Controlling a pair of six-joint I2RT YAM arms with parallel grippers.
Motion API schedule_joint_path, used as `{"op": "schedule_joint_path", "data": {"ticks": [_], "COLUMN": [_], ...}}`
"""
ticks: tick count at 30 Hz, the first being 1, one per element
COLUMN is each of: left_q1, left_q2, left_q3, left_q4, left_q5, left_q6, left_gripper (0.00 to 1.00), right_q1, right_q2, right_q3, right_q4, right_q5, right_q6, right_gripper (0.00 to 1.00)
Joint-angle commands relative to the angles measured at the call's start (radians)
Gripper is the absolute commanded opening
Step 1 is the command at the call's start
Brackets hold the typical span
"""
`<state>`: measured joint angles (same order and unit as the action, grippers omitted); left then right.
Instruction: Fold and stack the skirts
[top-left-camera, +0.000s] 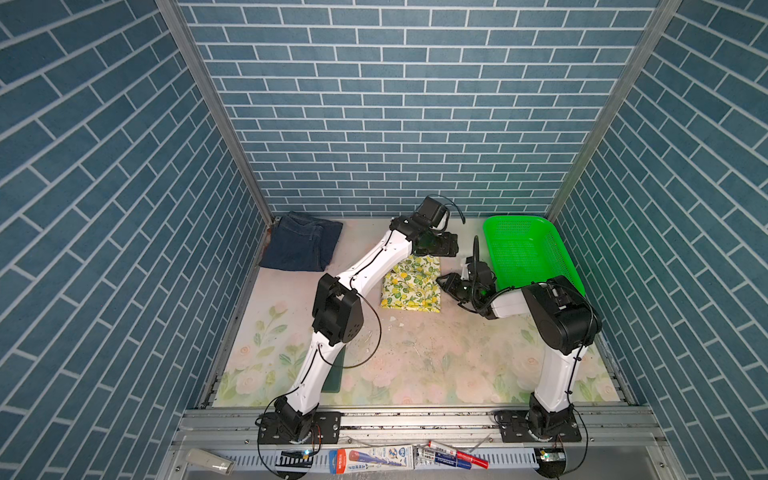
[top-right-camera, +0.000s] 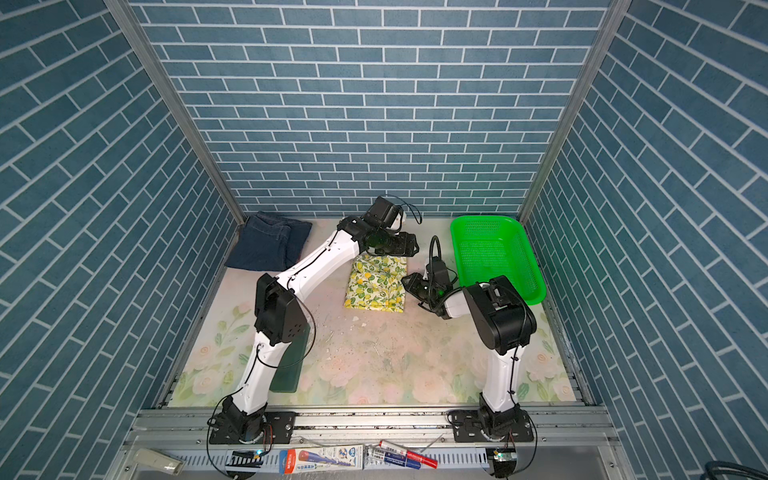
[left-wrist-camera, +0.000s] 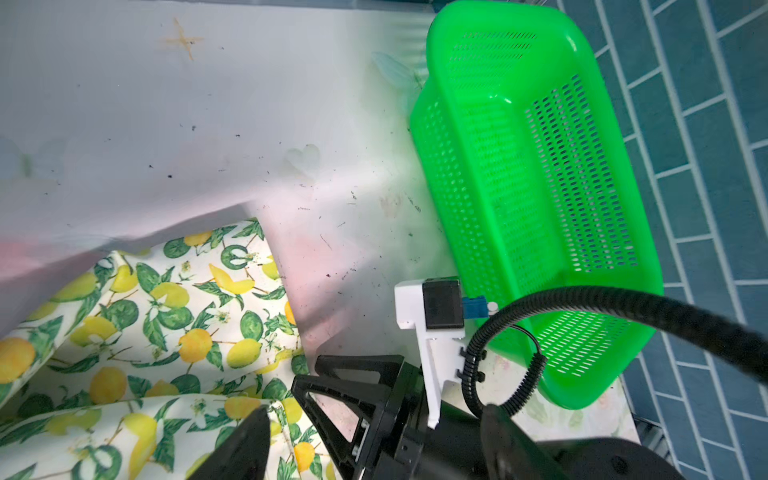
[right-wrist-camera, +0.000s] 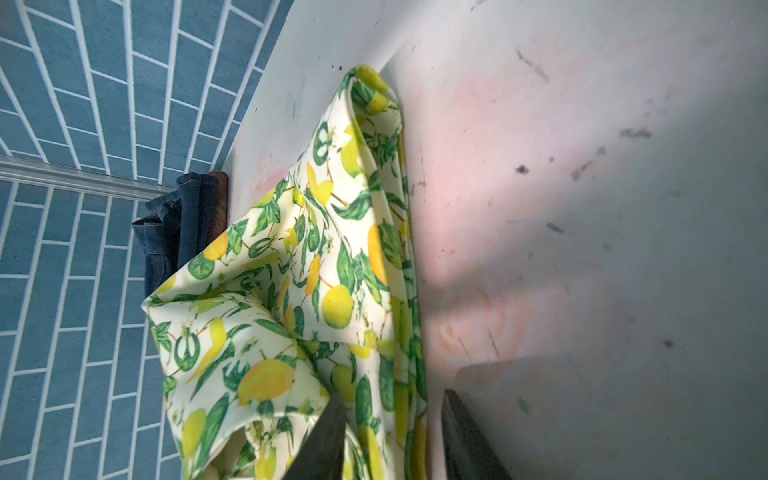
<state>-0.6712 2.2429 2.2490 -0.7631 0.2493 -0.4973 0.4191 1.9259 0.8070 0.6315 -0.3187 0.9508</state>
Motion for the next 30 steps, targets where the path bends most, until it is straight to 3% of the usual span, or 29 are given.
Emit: {"op": "schedule_joint_path", "data": {"ticks": [1, 8, 13, 22, 30], "left_q1": [0.056, 0.248, 0.352, 0.38, 0.369], "left_q2": [-0.154, -0.442, -0.541, -0.506, -0.434], "left_q3": [-0.155, -0.694, -0.935, -1.063, -1.091], "left_q4": [0.04, 0.239, 0.342, 0.407, 0.477], "left_q5": [0.02, 0.074, 0.128, 0.159, 0.177], "left_q6": [0.002, -0.089, -0.125, -0.12, -0.136], "left_gripper": [0.81, 0.81, 0.82, 0.81, 0.76], "right_q1": [-0.011, -0.005, 0.046, 0.189, 0.247], "right_q2": [-0.011, -0.099, -0.143, -0.217, -0.249], "right_q3": [-0.062, -0.052, 0.008, 0.12, 0.126], "right_q4": [-0.158, -0.171, -0.254, -0.426, -0.418], "right_q5": [0.018, 0.032, 0.08, 0.296, 0.316], "right_q6": [-0.088, -0.289, -0.456, -0.78, -0.991], "right_gripper": [0.48, 0.65, 0.71, 0.71, 0.7]}}
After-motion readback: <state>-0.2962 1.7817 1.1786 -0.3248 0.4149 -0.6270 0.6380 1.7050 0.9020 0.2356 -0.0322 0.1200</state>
